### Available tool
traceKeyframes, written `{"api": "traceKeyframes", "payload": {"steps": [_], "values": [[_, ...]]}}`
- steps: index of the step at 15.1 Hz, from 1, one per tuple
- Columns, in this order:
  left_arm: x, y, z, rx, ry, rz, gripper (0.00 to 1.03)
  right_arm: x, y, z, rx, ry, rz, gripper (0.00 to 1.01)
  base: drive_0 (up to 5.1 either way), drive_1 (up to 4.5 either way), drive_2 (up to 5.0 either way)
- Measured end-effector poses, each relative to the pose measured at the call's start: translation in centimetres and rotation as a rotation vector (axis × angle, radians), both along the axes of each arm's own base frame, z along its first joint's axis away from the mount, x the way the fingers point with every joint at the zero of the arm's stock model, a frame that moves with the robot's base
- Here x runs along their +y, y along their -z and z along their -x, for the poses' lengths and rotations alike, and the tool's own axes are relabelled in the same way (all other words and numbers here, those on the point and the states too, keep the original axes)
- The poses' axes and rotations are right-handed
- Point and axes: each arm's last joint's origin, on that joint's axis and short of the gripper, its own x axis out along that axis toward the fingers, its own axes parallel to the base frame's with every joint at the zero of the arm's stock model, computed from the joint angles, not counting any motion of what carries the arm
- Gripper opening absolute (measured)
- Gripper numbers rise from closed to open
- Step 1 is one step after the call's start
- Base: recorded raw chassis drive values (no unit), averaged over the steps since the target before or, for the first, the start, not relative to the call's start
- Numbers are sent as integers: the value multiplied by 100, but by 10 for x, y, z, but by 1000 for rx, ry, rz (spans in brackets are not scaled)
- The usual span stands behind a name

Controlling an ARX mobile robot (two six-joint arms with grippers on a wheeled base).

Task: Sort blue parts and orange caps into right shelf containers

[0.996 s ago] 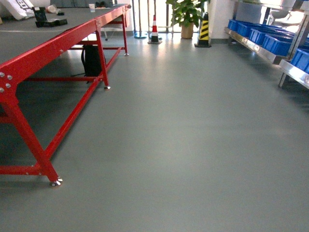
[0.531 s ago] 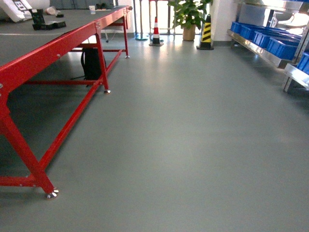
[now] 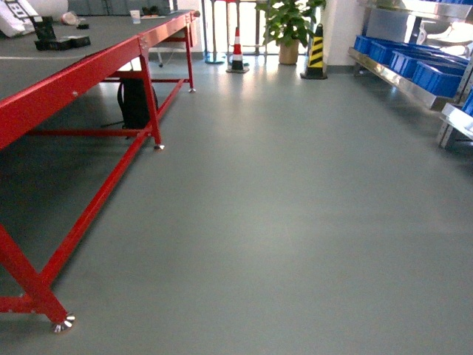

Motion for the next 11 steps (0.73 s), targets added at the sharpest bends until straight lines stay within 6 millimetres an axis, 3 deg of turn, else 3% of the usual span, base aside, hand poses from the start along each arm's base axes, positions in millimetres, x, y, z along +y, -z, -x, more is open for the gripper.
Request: {"api": "traceKeyframes", "payload": {"steps": [11], "values": [[0,-1,0,-9,0,1,45,0,0,0,-3,-2,-2,43,4,434,-426]]}}
